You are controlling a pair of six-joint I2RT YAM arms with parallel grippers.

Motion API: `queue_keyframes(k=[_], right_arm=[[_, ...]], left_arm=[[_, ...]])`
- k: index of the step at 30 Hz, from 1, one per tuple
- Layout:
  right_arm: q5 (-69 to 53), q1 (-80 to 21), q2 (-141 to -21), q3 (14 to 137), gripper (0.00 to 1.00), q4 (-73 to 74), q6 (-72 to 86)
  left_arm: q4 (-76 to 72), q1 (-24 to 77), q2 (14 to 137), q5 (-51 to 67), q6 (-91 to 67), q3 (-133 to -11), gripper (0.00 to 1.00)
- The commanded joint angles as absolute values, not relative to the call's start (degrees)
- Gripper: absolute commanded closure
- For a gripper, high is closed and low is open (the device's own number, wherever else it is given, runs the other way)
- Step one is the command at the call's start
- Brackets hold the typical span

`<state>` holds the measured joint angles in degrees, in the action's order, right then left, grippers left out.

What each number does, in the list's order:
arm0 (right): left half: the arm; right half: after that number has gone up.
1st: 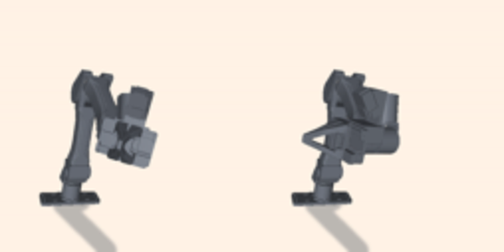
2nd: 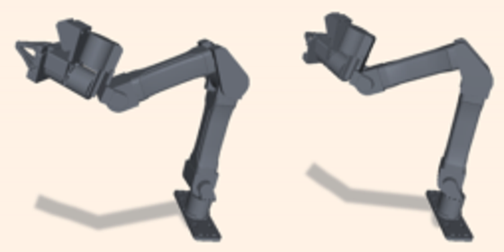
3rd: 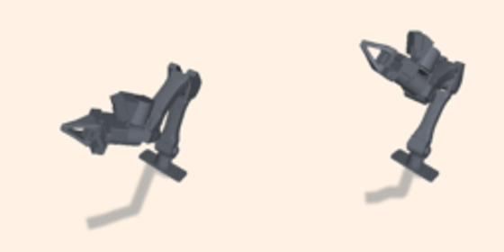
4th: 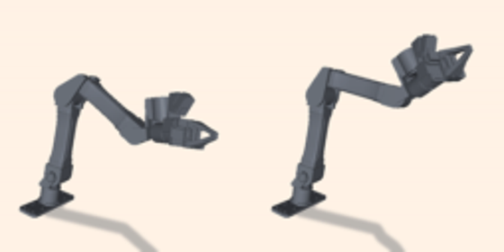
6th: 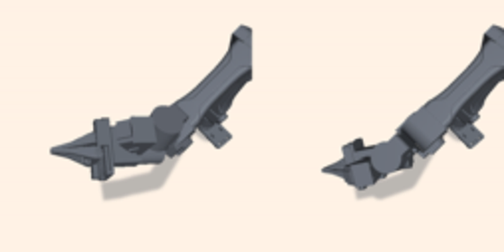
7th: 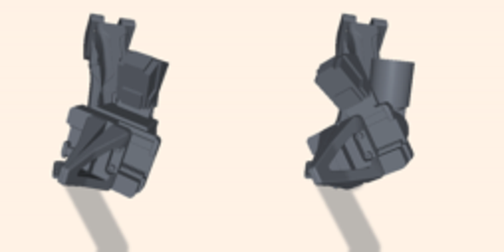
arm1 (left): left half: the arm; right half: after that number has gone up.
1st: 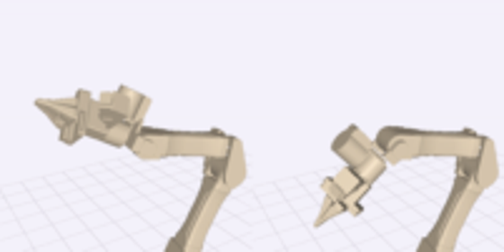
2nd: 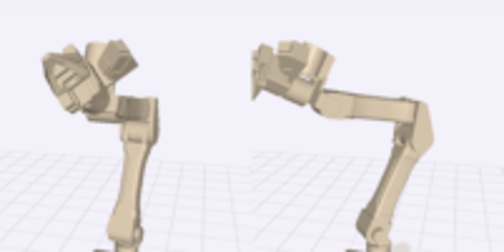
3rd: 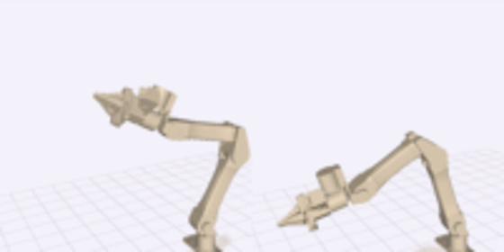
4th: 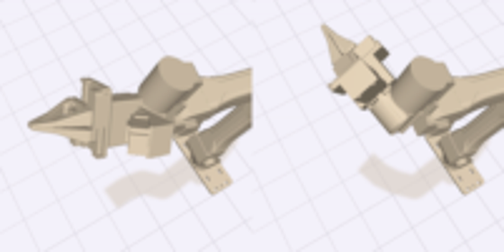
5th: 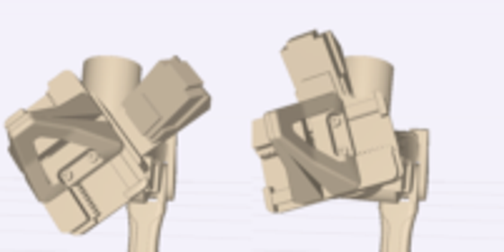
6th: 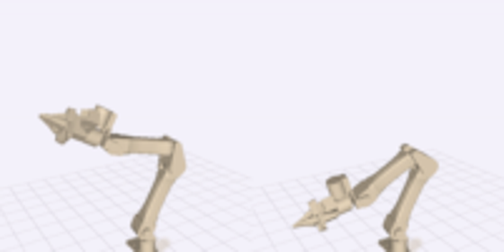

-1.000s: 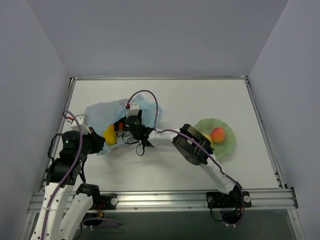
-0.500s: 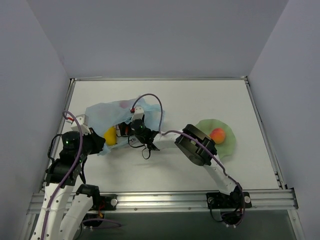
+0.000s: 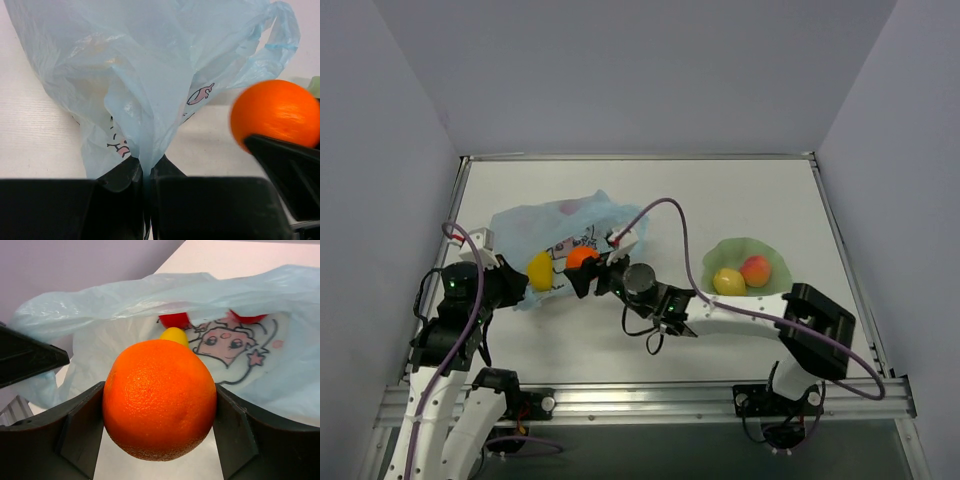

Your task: Take the fake fruits out of the plastic bag

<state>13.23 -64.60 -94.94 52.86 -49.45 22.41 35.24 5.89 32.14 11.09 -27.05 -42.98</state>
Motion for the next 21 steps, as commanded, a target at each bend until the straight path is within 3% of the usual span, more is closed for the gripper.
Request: queue_keyframes(k=[1,4,11,15,21], right_arm=[[22.8,-64.4,-82.6,45.7,0.67,-47.8,19.9],[34.8,-63.0,-71.7,38.2,0.69,-38.7,20.3],[42.7,-44.9,-43.8,26.2,0.7,-15.5,30.4],[35.9,-33.7,-43.8,25.8,0.7,-12.9,28.7],[30.9,-24.7,-54.2,29.2,0.68,-16.7,26.3]], left_arm=[[33.8,5.3,31.9,11.5,-27.1,-45.3,0.98],[33.8,5.2,31.5,11.6,-27.1,-45.2,0.97],[33.1,4.8,30.7,13.3,-27.1,-45.0,0.98],[33.2,4.7,30.5,13.7,-27.1,-45.1,0.98],[33.3,4.8,30.0,13.4,-27.1,-45.0,0.98]])
